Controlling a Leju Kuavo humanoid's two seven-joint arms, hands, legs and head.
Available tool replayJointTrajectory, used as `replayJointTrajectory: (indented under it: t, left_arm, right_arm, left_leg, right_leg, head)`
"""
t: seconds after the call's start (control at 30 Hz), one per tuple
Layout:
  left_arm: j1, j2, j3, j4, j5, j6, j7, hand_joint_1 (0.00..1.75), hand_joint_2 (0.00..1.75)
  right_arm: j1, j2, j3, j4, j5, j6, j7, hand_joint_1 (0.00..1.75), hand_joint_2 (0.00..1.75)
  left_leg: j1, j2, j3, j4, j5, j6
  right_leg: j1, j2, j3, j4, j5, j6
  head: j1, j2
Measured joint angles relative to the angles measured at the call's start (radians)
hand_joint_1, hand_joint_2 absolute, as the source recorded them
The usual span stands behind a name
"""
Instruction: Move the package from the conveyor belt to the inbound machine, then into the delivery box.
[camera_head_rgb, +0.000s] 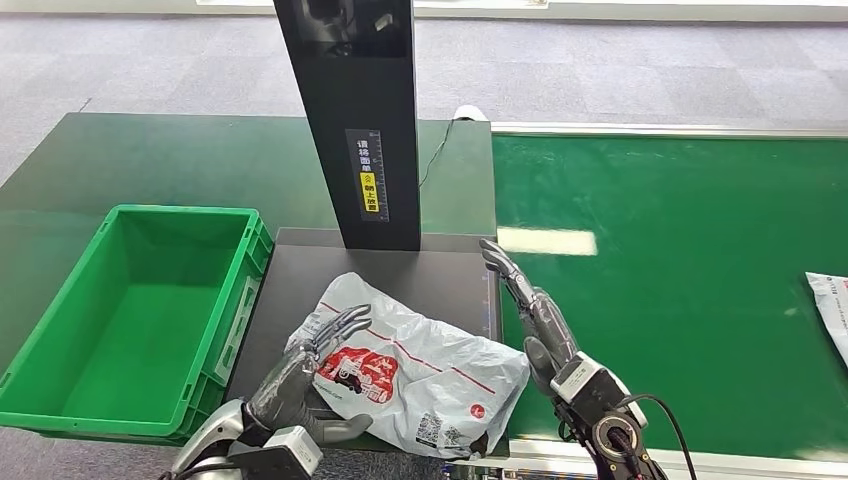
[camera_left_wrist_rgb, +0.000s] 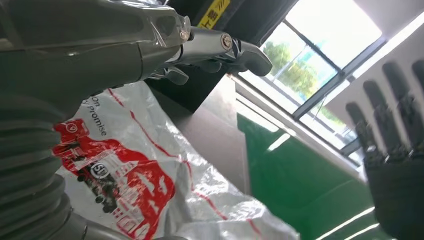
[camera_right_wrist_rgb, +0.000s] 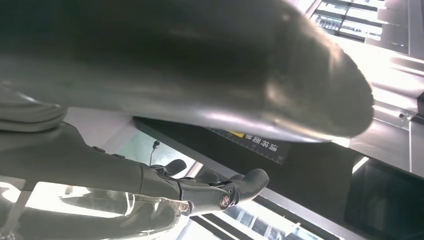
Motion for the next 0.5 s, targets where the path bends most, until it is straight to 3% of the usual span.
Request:
replayJointTrajectory:
  t: [0.27, 0.4, 0.5]
  left_arm:
    - [-0.127, 0.034, -0.078, 0.132, -0.267, -0.06, 0.2, 0.0, 1.75]
    - [-0.188, 0.031, -0.116, 0.229, -0.374, -0.033, 0.31, 0.0, 1.75]
    - [-0.211, 0.021, -0.128, 0.268, -0.406, -0.018, 0.341, 0.0, 1.75]
  right_arm:
    - [0.001, 0.005, 0.0, -0.009, 0.011, -0.005, 0.026, 0.0, 0.0]
    - [0.013, 0.013, -0.001, -0.019, 0.03, -0.012, 0.035, 0.0, 0.0]
    - [0.028, 0.018, -0.002, -0.026, 0.044, -0.014, 0.036, 0.0, 0.0]
  left_leg:
    - [0.0, 0.0, 0.0, 0.0, 0.0, 0.0]
    - [0.0, 0.0, 0.0, 0.0, 0.0, 0.0]
    - [0.0, 0.0, 0.0, 0.0, 0.0, 0.0]
  right_leg:
    - [0.0, 0.0, 0.0, 0.0, 0.0, 0.0]
    - [0.0, 0.0, 0.0, 0.0, 0.0, 0.0]
    - [0.0, 0.0, 0.0, 0.0, 0.0, 0.0]
  head:
    - [0.0, 0.0]
    - [0.0, 0.0]
    - [0.0, 0.0]
